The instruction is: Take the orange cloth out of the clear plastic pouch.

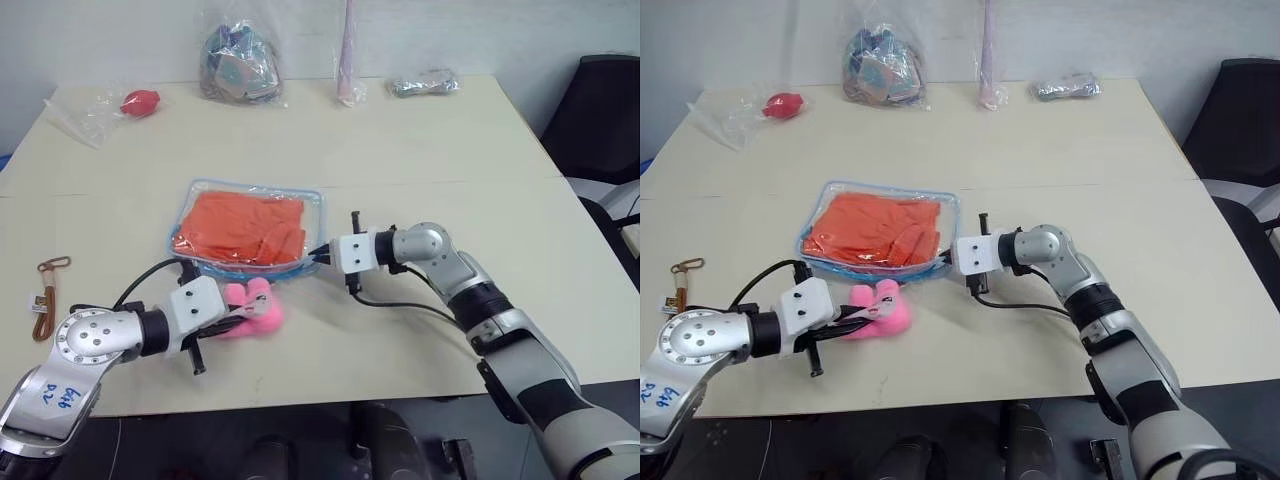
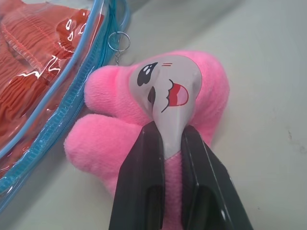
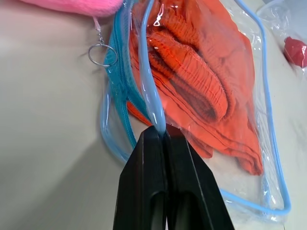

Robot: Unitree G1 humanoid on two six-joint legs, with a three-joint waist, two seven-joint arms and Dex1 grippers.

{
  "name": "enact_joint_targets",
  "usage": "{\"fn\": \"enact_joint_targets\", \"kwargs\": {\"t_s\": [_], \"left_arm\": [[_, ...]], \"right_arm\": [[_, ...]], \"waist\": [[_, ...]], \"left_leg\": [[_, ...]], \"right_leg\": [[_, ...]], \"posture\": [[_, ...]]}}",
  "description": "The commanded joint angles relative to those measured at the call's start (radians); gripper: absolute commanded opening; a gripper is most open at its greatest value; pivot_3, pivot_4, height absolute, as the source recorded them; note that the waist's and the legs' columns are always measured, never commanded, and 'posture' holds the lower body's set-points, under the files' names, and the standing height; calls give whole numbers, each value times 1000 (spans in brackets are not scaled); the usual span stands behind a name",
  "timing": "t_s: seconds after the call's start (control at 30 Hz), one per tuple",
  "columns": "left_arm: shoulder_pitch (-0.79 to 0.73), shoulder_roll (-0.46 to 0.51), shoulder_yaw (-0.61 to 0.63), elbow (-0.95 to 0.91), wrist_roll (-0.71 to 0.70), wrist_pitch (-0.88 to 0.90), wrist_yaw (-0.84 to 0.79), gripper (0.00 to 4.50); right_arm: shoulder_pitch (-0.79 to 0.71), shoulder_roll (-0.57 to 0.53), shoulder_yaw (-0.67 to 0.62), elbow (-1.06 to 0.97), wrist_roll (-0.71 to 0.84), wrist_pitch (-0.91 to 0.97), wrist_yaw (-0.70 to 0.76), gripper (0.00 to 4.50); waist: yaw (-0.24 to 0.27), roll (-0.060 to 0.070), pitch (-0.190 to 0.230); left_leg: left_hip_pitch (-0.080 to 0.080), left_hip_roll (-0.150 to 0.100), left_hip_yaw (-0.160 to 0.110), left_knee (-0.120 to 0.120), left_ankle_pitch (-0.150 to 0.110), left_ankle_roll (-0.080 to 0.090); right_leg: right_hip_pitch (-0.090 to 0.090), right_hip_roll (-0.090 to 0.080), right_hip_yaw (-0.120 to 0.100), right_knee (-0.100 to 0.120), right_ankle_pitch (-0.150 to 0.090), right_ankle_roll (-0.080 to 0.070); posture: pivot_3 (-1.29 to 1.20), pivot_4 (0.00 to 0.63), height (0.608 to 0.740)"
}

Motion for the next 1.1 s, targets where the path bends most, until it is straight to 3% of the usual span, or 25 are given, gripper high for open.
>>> {"fn": "enact_joint_targets", "kwargs": {"t_s": [0.03,0.17,0.4,0.63,0.8,0.97,1.0,1.1], "left_arm": [[24,17,41,-21,3,-3,-6,38],[70,25,115,-31,-9,7,-12,38],[224,52,414,-9,-41,22,-94,38],[312,105,619,184,18,-70,-187,38],[225,113,580,299,9,-130,-156,38],[199,66,477,233,-12,-110,-141,38],[201,55,461,216,-22,-94,-137,38],[214,38,443,191,-25,-84,-136,1028]], "right_arm": [[-14,-10,-21,-28,36,-17,32,25],[7,-47,-40,-86,85,-10,97,25],[63,-185,-71,-173,176,-72,208,25],[101,-271,-90,-175,263,-186,311,25],[92,-269,-85,-148,280,-205,336,25],[93,-239,-82,-180,292,-146,326,25],[94,-235,-82,-188,289,-128,320,227],[97,-231,-86,-209,291,-77,315,1018]], "waist": [[0,0,0],[0,0,0],[10,0,0],[6,1,1],[10,1,1],[8,1,1],[7,1,1],[7,1,1]], "left_leg": [[0,0,0,0,0,0],[0,1,0,0,0,0],[-1,1,-1,0,0,0],[0,2,1,-1,-1,-1],[0,3,1,0,-1,-1],[-1,2,0,0,-1,-1],[0,2,0,-1,-1,-1],[-1,3,0,0,-1,-1]], "right_leg": [[0,0,0,0,0,0],[0,0,0,0,0,0],[0,0,-1,-2,0,-1],[0,2,-3,-2,-1,-1],[0,2,-4,-2,-1,-1],[0,0,-5,-2,-1,-1],[0,0,-5,-1,-1,-1],[0,0,-5,-1,-1,-1]], "posture": [[0,150,740],[0,150,740],[0,150,740],[0,150,740],[0,150,740],[0,150,740],[0,150,740],[0,150,740]]}}
